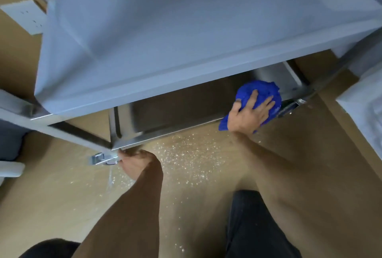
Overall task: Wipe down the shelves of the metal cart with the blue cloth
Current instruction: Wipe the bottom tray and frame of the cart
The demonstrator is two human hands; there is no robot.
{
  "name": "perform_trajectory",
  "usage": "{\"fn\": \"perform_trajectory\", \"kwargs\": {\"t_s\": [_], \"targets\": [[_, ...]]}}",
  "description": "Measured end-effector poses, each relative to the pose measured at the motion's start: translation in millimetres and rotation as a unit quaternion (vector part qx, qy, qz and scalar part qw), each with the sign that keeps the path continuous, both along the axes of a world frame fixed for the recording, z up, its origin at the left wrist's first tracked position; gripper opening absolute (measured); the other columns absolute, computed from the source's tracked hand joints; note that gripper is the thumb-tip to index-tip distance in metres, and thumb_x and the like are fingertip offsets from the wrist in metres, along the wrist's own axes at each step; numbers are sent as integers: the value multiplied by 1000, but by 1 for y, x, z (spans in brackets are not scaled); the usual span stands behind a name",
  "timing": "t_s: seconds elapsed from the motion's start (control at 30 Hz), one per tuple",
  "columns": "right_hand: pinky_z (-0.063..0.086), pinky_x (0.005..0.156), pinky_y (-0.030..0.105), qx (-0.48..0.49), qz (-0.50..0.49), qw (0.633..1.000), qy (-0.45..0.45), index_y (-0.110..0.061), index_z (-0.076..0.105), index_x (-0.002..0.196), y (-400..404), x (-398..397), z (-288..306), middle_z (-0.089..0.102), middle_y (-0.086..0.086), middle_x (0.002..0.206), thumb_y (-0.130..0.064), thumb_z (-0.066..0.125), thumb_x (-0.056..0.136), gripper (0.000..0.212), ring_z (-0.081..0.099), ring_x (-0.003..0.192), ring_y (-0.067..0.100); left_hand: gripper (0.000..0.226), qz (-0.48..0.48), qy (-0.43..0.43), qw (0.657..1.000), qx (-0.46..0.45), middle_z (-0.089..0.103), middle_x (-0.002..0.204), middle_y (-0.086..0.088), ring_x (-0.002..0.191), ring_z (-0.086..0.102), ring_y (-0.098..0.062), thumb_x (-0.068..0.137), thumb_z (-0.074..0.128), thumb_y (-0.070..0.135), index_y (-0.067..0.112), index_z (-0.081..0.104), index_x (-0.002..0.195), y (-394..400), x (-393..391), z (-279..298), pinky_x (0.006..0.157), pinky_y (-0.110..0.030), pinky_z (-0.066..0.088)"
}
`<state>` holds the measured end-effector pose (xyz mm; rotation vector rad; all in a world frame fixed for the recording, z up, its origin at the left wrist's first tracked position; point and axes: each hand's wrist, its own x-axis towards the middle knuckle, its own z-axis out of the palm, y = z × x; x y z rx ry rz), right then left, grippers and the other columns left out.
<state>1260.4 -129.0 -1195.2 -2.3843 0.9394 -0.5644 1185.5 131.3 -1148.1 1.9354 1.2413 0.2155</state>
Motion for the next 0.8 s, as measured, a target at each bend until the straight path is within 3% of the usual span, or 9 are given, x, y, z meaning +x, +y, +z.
{"fn": "perform_trajectory", "kwargs": {"t_s": [0.13, 0.23, 0.3, 0.4, 0.53, 0.67, 0.73, 0.8], "targets": [[18, 117, 50, -62, 200, 976, 57, -19, 45, 146, 91, -15, 10, 35, 29, 152, -47, 34, 95, 60, 28, 145, 38, 41, 44, -28, 998, 46, 59, 119, -12, 104, 60, -34, 89, 47, 16, 18, 48, 130, 51, 1, 15, 91, -38, 48], [22, 116, 50, -76, 299, 948, 75, -22, 42, 148, 157, -28, 22, 37, 29, 150, -50, 28, 94, 63, 33, 142, 39, 30, 31, -61, 996, 48, 62, 105, -9, 89, 62, -33, 94, 37, 28, 29, 37, 124, 78, 6, 27, 82, -48, 53], [26, 115, 51, -72, 368, 925, 63, -23, 42, 148, 207, -35, 27, 39, 28, 149, -51, 31, 93, 63, 36, 140, 40, 26, -4, -88, 994, 64, 62, 96, -10, 84, 62, -33, 93, 35, 30, 23, 41, 117, 89, 9, 35, 80, -47, 54], [20, 118, 45, -67, 485, 868, 81, -29, 34, 149, 286, -52, 22, 36, 18, 153, -52, 41, 94, 60, 26, 146, 32, 31, -38, -109, 991, 68, 61, 89, -8, 79, 58, -32, 92, 38, 38, 14, 45, 110, 93, 6, 50, 74, -40, 49], [25, 117, 42, -8, 433, 897, 82, -32, 31, 148, 329, -76, 14, 36, 17, 154, -48, 54, 94, 61, 29, 146, 32, 34, -25, -92, 994, 58, 64, 94, -8, 82, 58, -30, 99, 30, 41, 16, 47, 114, 99, -5, 49, 74, -35, 43], [15, 121, 44, -54, 464, 883, 45, -35, 26, 153, 283, -80, 10, 17, 15, 163, -31, 46, 95, 62, 8, 152, 28, 55, -49, -68, 994, 68, 65, 101, -11, 89, 62, -34, 93, 19, 56, 18, 43, 125, 105, -7, 41, 81, -41, 51], [17, 120, 45, -31, 374, 927, 26, -33, 24, 155, 248, -83, 3, 13, 16, 164, -19, 60, 90, 75, 5, 153, 30, 59, -61, -51, 994, 79, 66, 107, -13, 92, 63, -36, 90, 15, 61, 20, 41, 125, 105, -5, 34, 83, -48, 53], [22, 118, 42, 55, 237, 970, -12, -27, 27, 155, 209, -82, 0, 9, 18, 163, -16, 61, 92, 72, 6, 152, 33, 50, -65, -34, 994, 86, 65, 103, -13, 87, 64, -36, 94, 17, 56, 21, 40, 121, 100, -3, 32, 82, -48, 54]]}}
